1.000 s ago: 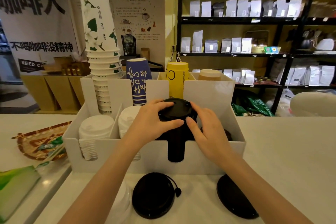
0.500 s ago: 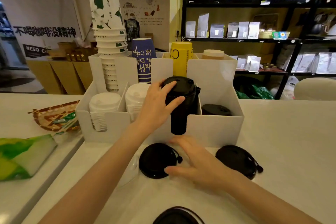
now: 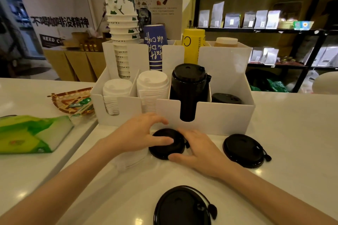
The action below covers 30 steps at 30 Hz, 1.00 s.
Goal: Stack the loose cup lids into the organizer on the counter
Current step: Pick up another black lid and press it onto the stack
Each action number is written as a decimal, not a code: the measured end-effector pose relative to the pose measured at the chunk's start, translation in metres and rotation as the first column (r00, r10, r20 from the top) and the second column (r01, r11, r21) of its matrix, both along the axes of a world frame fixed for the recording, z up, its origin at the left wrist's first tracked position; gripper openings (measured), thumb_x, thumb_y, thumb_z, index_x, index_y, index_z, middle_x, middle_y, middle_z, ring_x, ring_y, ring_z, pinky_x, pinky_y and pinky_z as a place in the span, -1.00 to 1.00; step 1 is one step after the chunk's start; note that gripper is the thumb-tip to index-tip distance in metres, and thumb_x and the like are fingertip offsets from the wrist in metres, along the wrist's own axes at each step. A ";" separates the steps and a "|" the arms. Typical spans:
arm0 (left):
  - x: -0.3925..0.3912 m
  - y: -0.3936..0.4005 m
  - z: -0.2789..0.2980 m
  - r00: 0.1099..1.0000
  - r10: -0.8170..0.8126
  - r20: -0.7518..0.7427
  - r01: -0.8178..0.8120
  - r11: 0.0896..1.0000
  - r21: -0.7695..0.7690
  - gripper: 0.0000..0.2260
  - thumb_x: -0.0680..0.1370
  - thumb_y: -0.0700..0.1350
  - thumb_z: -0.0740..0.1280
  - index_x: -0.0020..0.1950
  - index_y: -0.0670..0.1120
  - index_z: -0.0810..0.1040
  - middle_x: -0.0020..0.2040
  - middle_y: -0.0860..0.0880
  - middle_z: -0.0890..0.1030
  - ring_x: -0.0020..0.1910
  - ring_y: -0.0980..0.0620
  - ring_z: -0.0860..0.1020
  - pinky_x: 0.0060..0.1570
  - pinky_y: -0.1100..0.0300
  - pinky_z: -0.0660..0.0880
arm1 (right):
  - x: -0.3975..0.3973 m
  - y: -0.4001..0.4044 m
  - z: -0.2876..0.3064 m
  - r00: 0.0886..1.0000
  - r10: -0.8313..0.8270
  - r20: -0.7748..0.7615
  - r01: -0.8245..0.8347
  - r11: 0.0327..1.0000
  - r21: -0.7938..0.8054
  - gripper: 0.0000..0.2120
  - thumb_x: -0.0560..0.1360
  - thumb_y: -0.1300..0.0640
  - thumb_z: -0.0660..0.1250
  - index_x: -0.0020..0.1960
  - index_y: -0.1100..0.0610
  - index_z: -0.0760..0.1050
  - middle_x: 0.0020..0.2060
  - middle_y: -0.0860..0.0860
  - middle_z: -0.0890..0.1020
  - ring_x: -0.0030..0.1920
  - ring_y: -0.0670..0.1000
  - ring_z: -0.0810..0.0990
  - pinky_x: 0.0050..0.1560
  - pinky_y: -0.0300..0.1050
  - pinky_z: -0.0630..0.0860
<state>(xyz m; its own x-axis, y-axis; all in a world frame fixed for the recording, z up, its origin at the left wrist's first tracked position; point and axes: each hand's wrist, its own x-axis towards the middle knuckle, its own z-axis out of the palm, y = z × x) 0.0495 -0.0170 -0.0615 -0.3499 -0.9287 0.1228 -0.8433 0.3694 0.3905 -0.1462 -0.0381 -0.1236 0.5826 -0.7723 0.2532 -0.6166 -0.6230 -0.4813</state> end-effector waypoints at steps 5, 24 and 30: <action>-0.007 -0.002 -0.012 0.964 -0.027 0.266 0.009 0.998 0.069 -0.39 0.25 0.30 0.35 0.22 0.08 0.40 0.12 0.06 0.56 0.05 0.05 0.49 0.04 0.10 0.45 | -0.002 0.001 0.001 1.000 0.007 0.026 -0.007 1.000 -0.016 -0.41 0.33 -0.33 0.27 0.29 -0.14 0.27 0.16 -0.12 0.52 0.11 -0.10 0.42 0.13 -0.09 0.39; -0.012 -0.007 0.094 0.980 -0.121 -0.158 0.112 0.991 -0.069 -0.46 0.13 0.34 0.35 0.06 0.22 0.52 -0.02 0.23 0.59 -0.02 0.37 0.47 -0.03 0.38 0.37 | -0.028 -0.002 0.108 0.909 -0.090 0.408 0.109 0.994 -0.023 -0.31 0.07 -0.37 0.33 0.14 -0.12 0.48 -0.16 -0.36 0.54 -0.07 -0.41 0.48 -0.12 -0.59 0.34; -0.020 -0.022 0.117 0.922 -0.158 -0.353 0.087 0.974 -0.207 -0.57 0.15 0.29 0.40 -0.02 0.26 0.54 -0.10 0.30 0.61 -0.02 0.35 0.51 -0.05 0.35 0.41 | -0.035 -0.013 0.146 0.845 -0.090 0.527 0.188 0.973 -0.135 -0.33 0.09 -0.32 0.36 0.15 -0.09 0.47 -0.09 -0.34 0.54 -0.02 -0.38 0.49 -0.07 -0.54 0.38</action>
<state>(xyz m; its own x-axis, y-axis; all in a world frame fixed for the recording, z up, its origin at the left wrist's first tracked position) 0.0293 -0.0392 0.0551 -0.3575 -0.8300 0.4281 -0.5983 0.5556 0.5774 -0.1812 -0.0514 0.0220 0.2205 -0.7496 0.6241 -0.3970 -0.6534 -0.6445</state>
